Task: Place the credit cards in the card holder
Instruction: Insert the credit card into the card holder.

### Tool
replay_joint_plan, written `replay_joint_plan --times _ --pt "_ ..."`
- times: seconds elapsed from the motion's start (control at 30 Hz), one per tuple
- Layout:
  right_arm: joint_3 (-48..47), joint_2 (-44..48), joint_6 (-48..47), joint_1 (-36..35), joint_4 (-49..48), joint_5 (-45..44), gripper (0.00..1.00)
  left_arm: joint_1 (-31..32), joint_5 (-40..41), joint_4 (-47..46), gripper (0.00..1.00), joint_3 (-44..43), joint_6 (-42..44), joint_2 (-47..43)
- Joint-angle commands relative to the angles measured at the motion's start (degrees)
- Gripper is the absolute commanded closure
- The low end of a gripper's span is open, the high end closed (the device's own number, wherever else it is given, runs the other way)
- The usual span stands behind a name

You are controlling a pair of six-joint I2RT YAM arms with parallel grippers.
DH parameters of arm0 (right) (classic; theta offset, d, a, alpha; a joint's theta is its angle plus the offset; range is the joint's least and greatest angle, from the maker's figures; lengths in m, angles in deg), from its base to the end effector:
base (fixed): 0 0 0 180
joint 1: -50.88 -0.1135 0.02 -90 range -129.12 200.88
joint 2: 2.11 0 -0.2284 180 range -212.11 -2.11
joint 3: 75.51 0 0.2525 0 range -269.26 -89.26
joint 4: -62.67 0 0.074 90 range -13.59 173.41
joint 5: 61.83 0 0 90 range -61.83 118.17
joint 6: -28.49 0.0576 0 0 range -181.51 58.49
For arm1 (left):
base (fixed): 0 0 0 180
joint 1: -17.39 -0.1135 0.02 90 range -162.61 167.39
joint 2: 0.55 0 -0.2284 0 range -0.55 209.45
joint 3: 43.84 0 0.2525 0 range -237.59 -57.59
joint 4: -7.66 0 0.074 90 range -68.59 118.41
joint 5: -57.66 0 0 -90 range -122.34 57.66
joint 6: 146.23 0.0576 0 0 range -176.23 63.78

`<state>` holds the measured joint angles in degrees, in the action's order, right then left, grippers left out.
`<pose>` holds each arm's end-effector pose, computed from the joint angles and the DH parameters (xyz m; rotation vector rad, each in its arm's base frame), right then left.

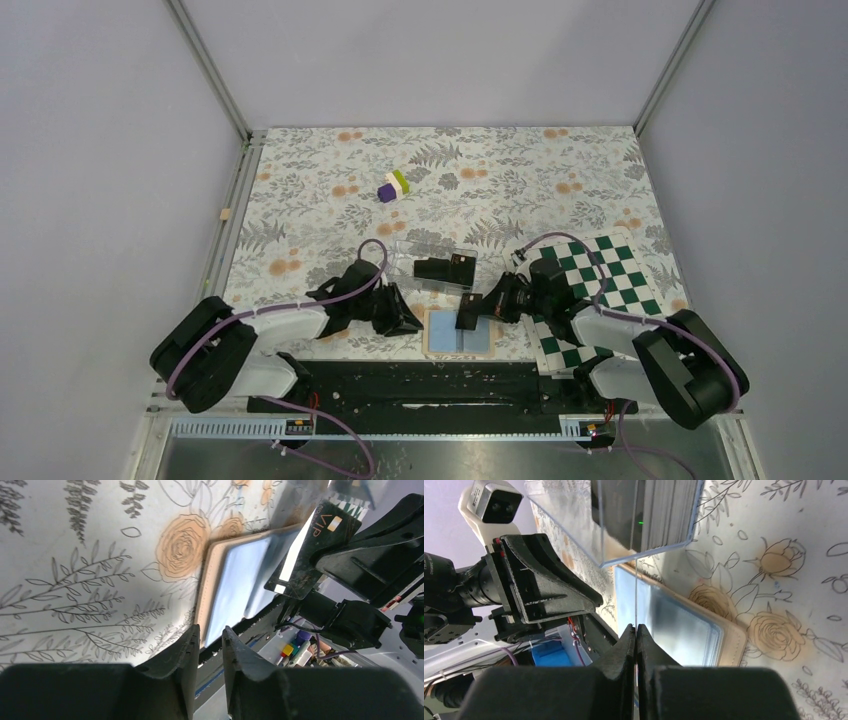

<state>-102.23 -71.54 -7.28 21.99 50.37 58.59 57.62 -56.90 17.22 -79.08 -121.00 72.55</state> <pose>0.1890 0.1376 0.0935 0.1572 2.3540 1.3598 0.1666 -0.1723 0.0840 -0.3575 2.7447 -1.2181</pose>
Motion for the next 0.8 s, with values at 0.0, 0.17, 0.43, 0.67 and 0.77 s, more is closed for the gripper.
replay_joint_plan --times 0.0,0.17,0.43,0.67,0.77 --pt "0.8 -5.2 0.5 -0.5 -8.6 -1.0 1.00 -0.3 -0.1 -6.9 0.79 1.7 -0.8 2.6" --pt "1.5 -11.2 0.8 -0.6 -13.2 0.7 1.00 -0.2 -1.0 -9.3 0.87 2.3 -1.6 4.3" --pt "2.9 -15.7 3.7 -0.9 -18.3 3.8 1.00 -0.1 -1.8 -11.5 0.95 2.7 -2.0 6.0" --pt "3.2 -20.7 7.4 -2.4 -23.2 6.6 1.00 0.9 -2.2 -14.1 1.00 2.4 -3.1 8.6" --pt "3.0 -22.9 9.6 -3.6 -25.7 7.4 1.00 1.2 -2.1 -14.4 1.00 2.2 -3.4 9.1"
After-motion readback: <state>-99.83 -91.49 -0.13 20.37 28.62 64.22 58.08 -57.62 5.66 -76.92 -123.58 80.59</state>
